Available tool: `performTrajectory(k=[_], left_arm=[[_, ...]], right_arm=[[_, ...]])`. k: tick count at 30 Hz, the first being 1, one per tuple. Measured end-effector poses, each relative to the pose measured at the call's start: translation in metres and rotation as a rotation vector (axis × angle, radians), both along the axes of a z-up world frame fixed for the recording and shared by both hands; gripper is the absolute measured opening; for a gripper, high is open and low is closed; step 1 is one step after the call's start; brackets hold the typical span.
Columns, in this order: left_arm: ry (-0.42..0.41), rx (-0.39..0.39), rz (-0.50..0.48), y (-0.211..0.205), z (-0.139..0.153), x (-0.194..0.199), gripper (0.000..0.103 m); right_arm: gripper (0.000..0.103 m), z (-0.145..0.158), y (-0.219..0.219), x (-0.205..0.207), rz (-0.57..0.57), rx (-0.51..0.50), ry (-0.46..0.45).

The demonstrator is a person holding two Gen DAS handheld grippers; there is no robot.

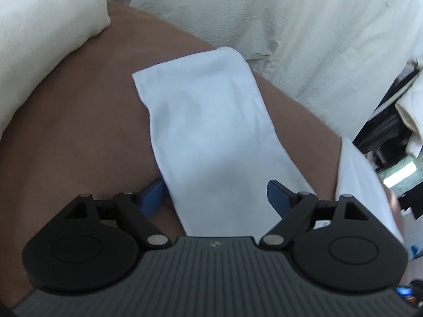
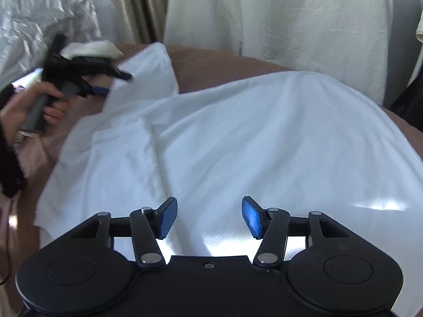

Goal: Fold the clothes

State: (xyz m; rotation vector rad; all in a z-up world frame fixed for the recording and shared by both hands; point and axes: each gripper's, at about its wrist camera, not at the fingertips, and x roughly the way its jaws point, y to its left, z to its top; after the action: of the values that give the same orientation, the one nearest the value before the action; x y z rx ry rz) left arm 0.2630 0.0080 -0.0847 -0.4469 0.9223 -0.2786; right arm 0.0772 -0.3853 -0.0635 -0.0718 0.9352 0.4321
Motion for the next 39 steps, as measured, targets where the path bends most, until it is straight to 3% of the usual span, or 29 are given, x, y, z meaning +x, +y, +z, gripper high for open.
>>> performTrajectory(k=[2,3,4,5,10,12,14,19,25,28,30,31,33,35,37,39], left_arm=[[-0.034,0.003,0.050,-0.007,-0.002,-0.001,0.083],[-0.059,0.021,0.025,-0.014,-0.002,-0.001,0.072],[-0.085,0.039,0.000,-0.020,-0.003,-0.001,0.023],[-0.110,0.056,-0.022,-0.026,-0.004,-0.001,0.006],[-0.253,0.180,0.035,-0.033,0.020,-0.015,0.006],[-0.355,0.253,0.080,-0.033,0.039,-0.024,0.006],[-0.422,0.270,0.107,-0.030,0.054,-0.030,0.006],[-0.478,0.212,0.124,-0.032,0.063,-0.038,0.006],[-0.499,0.137,0.051,-0.046,0.084,-0.060,0.006],[-0.467,-0.038,-0.073,-0.061,0.091,-0.087,0.006],[-0.392,-0.085,-0.226,-0.085,0.083,-0.103,0.007],[-0.352,-0.103,-0.297,-0.097,0.079,-0.111,0.007],[-0.246,-0.041,-0.342,-0.115,0.061,-0.134,0.007],[-0.144,-0.057,-0.363,-0.118,0.035,-0.155,0.009],[0.014,-0.160,-0.304,-0.104,0.002,-0.164,0.009],[0.130,-0.269,-0.212,-0.082,-0.026,-0.168,0.009]], right_arm=[[0.059,-0.002,-0.007,-0.001,0.000,0.041,0.014],[0.059,-0.006,-0.008,-0.001,-0.006,0.050,0.025],[0.059,-0.010,-0.010,-0.002,-0.011,0.060,0.036],[0.059,-0.014,-0.012,-0.002,-0.017,0.069,0.047],[0.059,-0.027,-0.009,-0.004,-0.026,0.041,0.071],[0.059,-0.022,-0.011,-0.002,-0.045,0.105,0.086],[0.059,-0.017,-0.012,0.002,-0.063,0.173,0.102],[0.059,-0.011,-0.007,0.005,-0.079,0.259,0.127],[0.059,-0.016,-0.001,0.003,-0.102,0.289,0.134],[0.059,-0.012,-0.006,0.009,-0.167,0.366,0.110],[0.060,-0.003,-0.016,0.013,-0.255,0.465,0.077],[0.060,0.004,-0.026,0.015,-0.291,0.560,0.071],[0.060,0.022,-0.039,0.022,-0.321,0.666,0.050],[0.060,0.041,-0.035,0.028,-0.297,0.595,0.009],[0.060,0.053,-0.016,0.029,-0.241,0.450,-0.040],[0.060,0.052,0.004,0.032,-0.192,0.417,-0.044]])
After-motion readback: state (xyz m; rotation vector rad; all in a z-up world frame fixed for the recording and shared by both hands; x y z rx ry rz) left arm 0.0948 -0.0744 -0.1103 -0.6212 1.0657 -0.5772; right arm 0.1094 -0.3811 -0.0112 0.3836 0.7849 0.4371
